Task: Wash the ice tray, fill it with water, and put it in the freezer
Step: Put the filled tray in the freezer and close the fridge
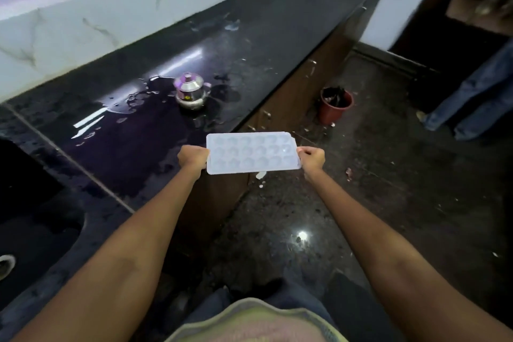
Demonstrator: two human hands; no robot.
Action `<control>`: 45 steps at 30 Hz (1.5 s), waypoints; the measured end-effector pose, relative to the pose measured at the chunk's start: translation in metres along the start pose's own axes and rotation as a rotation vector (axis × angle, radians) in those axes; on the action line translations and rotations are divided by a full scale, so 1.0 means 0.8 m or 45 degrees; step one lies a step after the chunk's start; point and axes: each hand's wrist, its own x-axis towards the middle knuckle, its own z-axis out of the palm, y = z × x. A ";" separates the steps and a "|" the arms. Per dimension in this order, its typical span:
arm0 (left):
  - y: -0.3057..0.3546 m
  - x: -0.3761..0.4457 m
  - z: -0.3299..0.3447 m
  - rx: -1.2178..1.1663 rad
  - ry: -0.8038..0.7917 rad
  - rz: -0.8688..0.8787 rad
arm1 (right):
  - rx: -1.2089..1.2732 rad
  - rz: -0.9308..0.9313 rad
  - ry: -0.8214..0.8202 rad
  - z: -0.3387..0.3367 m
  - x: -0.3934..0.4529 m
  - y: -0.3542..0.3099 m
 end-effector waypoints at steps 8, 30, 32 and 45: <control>0.029 -0.046 0.140 0.118 -0.185 0.141 | 0.106 0.184 0.250 -0.120 0.046 0.052; 0.013 -0.211 0.474 0.528 -0.799 0.575 | 0.389 0.567 0.956 -0.383 0.029 0.236; 0.012 -0.226 0.494 0.571 -0.873 0.608 | 0.430 0.615 1.035 -0.393 0.016 0.247; 0.002 -0.351 0.617 0.843 -1.509 0.888 | 0.653 0.852 1.631 -0.440 -0.081 0.291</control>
